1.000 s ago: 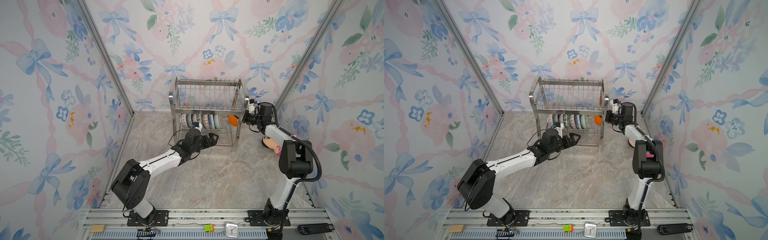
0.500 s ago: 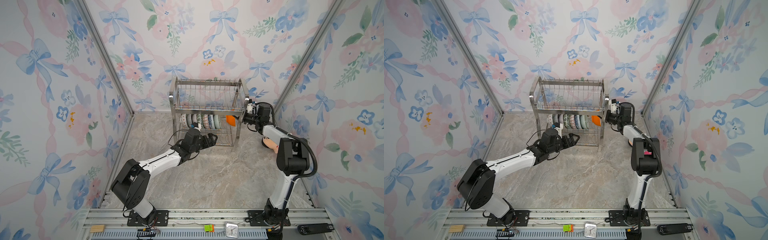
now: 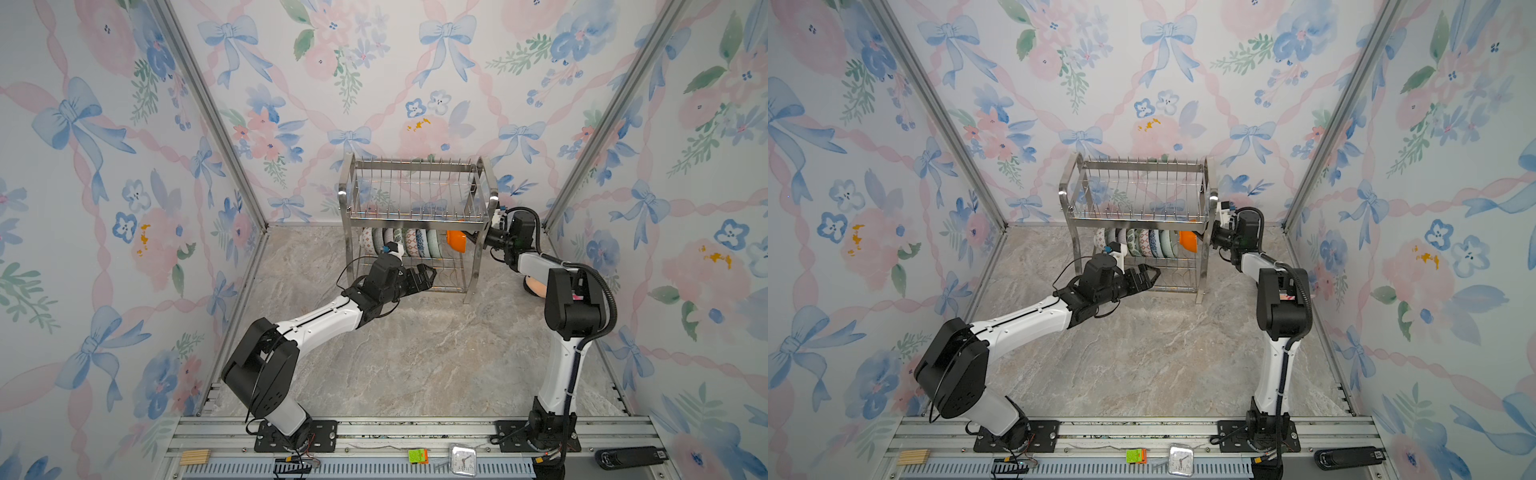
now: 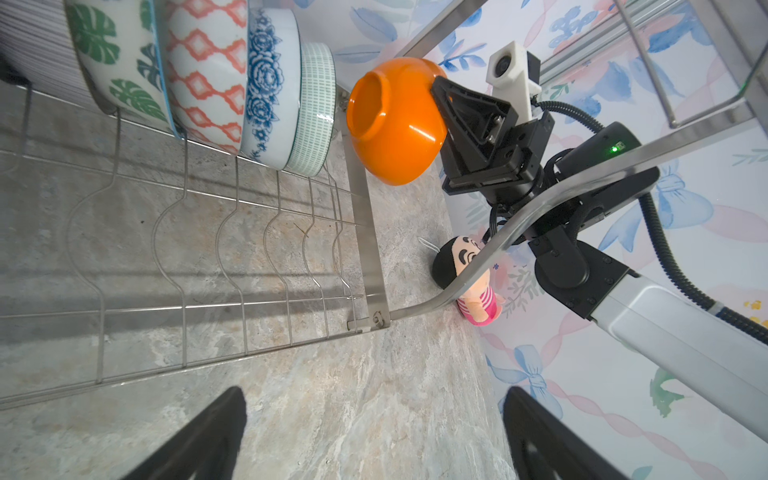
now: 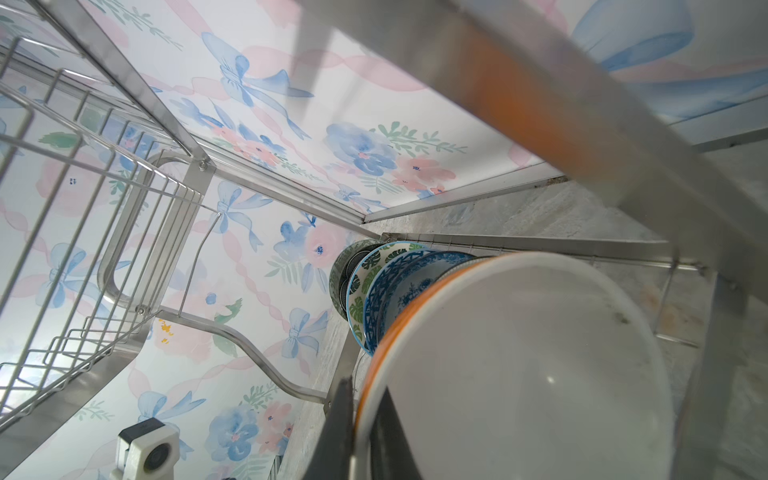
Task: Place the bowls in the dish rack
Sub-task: 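Lower the bowl upright into the rack row end with the right gripper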
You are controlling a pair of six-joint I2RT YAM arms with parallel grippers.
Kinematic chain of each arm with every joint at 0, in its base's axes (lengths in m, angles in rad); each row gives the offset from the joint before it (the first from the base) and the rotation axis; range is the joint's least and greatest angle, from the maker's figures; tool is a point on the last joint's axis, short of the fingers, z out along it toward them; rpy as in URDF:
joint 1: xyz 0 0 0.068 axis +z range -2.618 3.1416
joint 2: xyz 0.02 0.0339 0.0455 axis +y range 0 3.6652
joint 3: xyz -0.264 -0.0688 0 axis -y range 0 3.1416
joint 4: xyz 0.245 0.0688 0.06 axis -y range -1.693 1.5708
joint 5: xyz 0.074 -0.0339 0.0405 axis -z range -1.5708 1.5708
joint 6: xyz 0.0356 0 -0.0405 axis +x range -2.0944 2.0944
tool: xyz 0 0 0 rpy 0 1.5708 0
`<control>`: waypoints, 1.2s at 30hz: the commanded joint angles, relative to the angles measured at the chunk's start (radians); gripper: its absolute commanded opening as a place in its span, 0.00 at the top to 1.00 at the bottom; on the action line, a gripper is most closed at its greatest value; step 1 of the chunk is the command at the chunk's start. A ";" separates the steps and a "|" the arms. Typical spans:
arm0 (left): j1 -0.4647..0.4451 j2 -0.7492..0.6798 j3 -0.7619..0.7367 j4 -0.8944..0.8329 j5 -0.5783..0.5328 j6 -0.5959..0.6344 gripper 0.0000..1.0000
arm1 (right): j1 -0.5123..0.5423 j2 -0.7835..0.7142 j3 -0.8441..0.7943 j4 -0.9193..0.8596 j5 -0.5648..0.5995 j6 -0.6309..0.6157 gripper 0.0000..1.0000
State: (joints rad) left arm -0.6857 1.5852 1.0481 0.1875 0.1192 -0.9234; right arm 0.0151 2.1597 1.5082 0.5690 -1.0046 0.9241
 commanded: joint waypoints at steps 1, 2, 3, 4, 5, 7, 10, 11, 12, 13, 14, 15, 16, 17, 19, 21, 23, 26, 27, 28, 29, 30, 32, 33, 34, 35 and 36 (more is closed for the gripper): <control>0.010 0.007 0.018 -0.021 -0.007 0.025 0.02 | 0.000 0.021 0.046 0.123 -0.038 0.072 1.00; 0.009 0.007 0.016 -0.021 -0.010 0.027 0.02 | 0.003 0.030 0.045 0.145 -0.038 0.093 1.00; 0.009 0.007 0.016 -0.022 -0.010 0.028 0.02 | 0.005 0.041 0.047 0.169 -0.039 0.111 1.00; 0.009 0.007 0.016 -0.023 -0.010 0.028 0.02 | 0.008 0.051 0.049 0.190 -0.041 0.131 1.00; 0.009 0.006 0.015 -0.023 -0.010 0.028 0.02 | 0.013 0.060 0.053 0.213 -0.042 0.147 1.00; 0.009 0.003 0.013 -0.022 -0.010 0.026 0.02 | 0.021 0.075 0.053 0.249 -0.043 0.177 1.00; 0.008 -0.004 0.006 -0.022 -0.011 0.025 0.02 | 0.028 0.094 0.054 0.288 -0.040 0.205 1.00; 0.008 -0.006 0.001 -0.022 -0.012 0.026 0.02 | 0.028 0.100 0.056 0.298 -0.040 0.215 1.00; 0.008 -0.010 -0.003 -0.022 -0.014 0.026 0.02 | 0.028 0.109 0.061 0.319 -0.040 0.234 1.00; 0.008 -0.013 -0.007 -0.023 -0.016 0.026 0.02 | 0.027 0.116 0.063 0.338 -0.040 0.251 1.00; 0.007 -0.018 -0.011 -0.023 -0.017 0.025 0.02 | 0.028 0.124 0.067 0.354 -0.041 0.266 1.00; 0.008 -0.022 -0.016 -0.023 -0.020 0.026 0.02 | 0.028 0.129 0.072 0.363 -0.041 0.274 1.00; 0.008 -0.024 -0.019 -0.023 -0.020 0.025 0.02 | 0.028 0.135 0.075 0.362 -0.042 0.277 1.00; 0.008 -0.028 -0.024 -0.023 -0.021 0.024 0.02 | 0.028 0.139 0.077 0.361 -0.042 0.278 1.00; 0.007 -0.030 -0.029 -0.019 -0.022 0.023 0.02 | 0.029 0.149 0.079 0.369 -0.039 0.289 1.00; 0.008 -0.031 -0.035 -0.014 -0.022 0.021 0.02 | 0.033 0.160 0.079 0.391 -0.037 0.312 1.00; 0.008 -0.030 -0.036 -0.013 -0.023 0.020 0.02 | 0.038 0.169 0.078 0.407 -0.031 0.330 1.00; 0.006 -0.027 -0.034 -0.010 -0.017 0.018 0.02 | 0.046 0.184 0.075 0.444 -0.021 0.364 1.00; 0.005 -0.024 -0.031 -0.010 -0.016 0.018 0.02 | 0.047 0.189 0.078 0.455 -0.015 0.377 1.00; 0.003 -0.024 -0.030 -0.010 -0.015 0.018 0.02 | 0.048 0.193 0.080 0.456 -0.009 0.384 1.00; 0.005 -0.024 -0.031 -0.010 -0.015 0.018 0.02 | 0.049 0.199 0.082 0.456 -0.003 0.387 1.00; 0.005 -0.024 -0.031 -0.010 -0.014 0.018 0.02 | 0.048 0.202 0.082 0.461 0.005 0.395 1.00; 0.004 -0.027 -0.033 -0.010 -0.015 0.020 0.02 | 0.049 0.209 0.082 0.460 0.019 0.404 1.00; 0.005 -0.029 -0.036 -0.010 -0.018 0.021 0.02 | 0.050 0.212 0.083 0.457 0.025 0.407 1.00; 0.005 -0.032 -0.037 -0.010 -0.019 0.023 0.02 | 0.051 0.213 0.080 0.461 0.031 0.410 1.00; 0.003 -0.033 -0.039 -0.011 -0.020 0.023 0.02 | 0.051 0.216 0.078 0.457 0.042 0.412 1.00; 0.005 -0.035 -0.041 -0.011 -0.022 0.023 0.02 | 0.051 0.218 0.073 0.447 0.054 0.412 1.00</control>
State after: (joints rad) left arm -0.6857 1.5772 1.0225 0.1764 0.1112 -0.9195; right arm 0.0555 2.3615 1.5581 0.9592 -0.9833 1.3174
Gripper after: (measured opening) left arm 0.980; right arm 0.102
